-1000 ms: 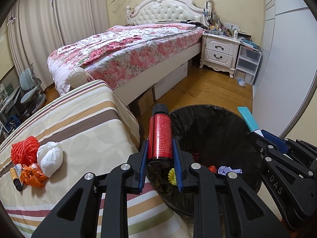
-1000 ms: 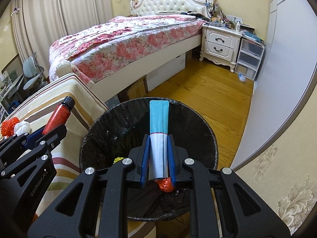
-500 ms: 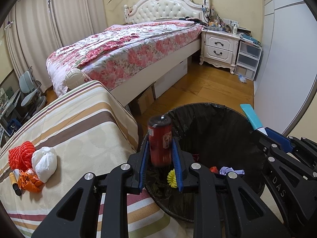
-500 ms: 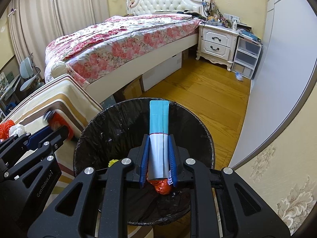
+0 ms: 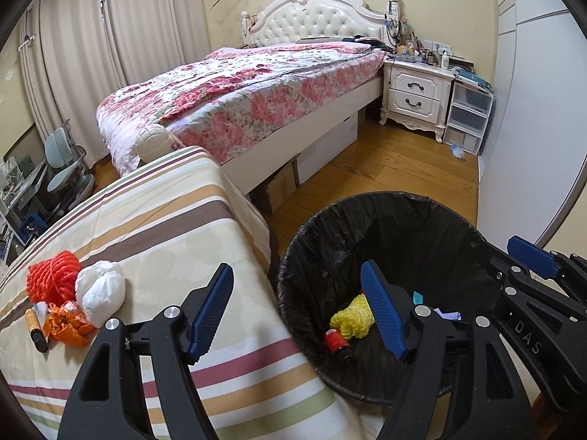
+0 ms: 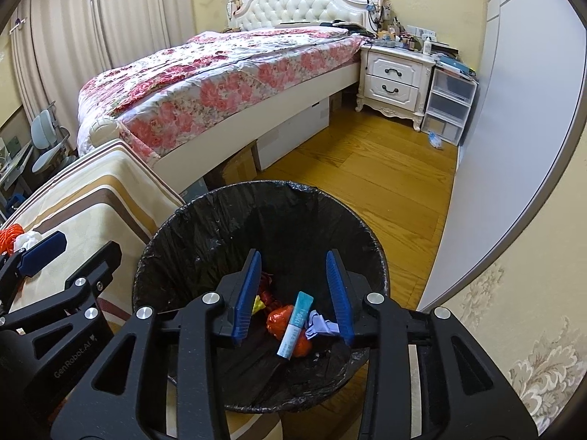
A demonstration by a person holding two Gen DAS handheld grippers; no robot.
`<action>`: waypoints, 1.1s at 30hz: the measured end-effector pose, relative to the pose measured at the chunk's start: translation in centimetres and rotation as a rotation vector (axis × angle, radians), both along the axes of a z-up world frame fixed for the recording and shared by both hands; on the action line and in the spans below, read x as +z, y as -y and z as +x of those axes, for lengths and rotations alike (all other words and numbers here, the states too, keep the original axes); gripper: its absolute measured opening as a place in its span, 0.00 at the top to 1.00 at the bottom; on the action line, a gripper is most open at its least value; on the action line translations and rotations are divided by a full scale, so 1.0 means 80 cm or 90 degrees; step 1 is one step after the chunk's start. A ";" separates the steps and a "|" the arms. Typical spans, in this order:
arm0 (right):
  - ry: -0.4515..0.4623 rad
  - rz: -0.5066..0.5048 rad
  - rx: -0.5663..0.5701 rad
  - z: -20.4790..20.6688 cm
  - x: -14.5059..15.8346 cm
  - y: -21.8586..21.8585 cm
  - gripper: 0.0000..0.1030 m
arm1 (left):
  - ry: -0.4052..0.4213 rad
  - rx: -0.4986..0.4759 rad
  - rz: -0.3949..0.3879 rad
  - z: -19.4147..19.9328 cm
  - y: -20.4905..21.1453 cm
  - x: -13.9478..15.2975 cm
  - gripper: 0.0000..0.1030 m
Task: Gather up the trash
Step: 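Open the left tool dropping the red can while the right tool drops the tube, then move both open tools back over the remaining items on the bed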
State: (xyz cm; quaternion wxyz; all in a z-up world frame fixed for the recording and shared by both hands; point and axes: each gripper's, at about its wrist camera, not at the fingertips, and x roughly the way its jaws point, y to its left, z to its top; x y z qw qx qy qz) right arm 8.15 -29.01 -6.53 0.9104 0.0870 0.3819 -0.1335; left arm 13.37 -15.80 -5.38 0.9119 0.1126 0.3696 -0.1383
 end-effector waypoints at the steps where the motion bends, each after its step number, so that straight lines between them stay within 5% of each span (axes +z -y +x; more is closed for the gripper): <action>1: 0.000 0.001 0.003 -0.001 0.000 -0.004 0.58 | -0.002 0.005 0.000 -0.001 -0.007 0.000 0.32; 33: -0.026 -0.011 0.302 0.016 0.005 -0.293 0.56 | -0.024 0.308 0.002 -0.063 -0.352 -0.009 0.32</action>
